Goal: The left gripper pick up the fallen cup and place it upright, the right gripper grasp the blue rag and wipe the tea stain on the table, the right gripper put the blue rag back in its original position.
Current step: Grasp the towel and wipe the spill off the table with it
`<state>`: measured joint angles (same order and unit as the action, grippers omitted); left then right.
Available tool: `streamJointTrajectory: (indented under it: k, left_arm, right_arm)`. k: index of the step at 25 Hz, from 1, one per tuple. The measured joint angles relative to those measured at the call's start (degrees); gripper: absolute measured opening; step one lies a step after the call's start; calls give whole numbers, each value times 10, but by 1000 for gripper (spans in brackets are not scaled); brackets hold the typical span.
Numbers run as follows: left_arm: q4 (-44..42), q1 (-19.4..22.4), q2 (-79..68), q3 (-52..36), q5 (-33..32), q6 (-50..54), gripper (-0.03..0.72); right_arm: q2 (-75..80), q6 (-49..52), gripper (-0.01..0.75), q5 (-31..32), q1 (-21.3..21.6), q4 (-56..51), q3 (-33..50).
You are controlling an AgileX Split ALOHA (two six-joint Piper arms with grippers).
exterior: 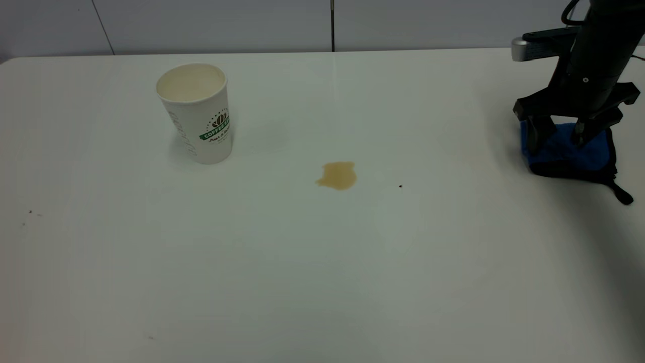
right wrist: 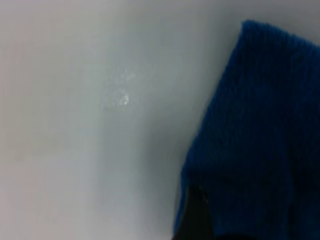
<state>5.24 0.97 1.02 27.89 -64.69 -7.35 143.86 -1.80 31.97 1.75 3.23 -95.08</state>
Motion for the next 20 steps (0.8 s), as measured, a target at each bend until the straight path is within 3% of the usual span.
streamJointTrajectory:
  k: [3,5,8,11,12,14,20]
  left_arm:
    - [0,0,0,0,0,0,447]
    - [0,0,0,0,0,0,447]
    - [0,0,0,0,0,0,447]
    - [0,0,0,0,0,0,447]
    - [0,0,0,0,0,0,447]
    - [0,0,0,0,0,0,447]
    - [0,0,0,0,0,0,447]
  right_arm:
    - [14,7,654,2,7,-3,-8]
    - [16,8,599,3,9,-10,-10]
    - [17,8,410,4,9,-27,-10]
    - [17,-7,137,5,10,-52,-10]
    - [17,-19,95,5,11,-64,-10]
    - [17,-53,56,7,11,-104,-11]
    - [7,-119,49,22,-24,-179,-10]
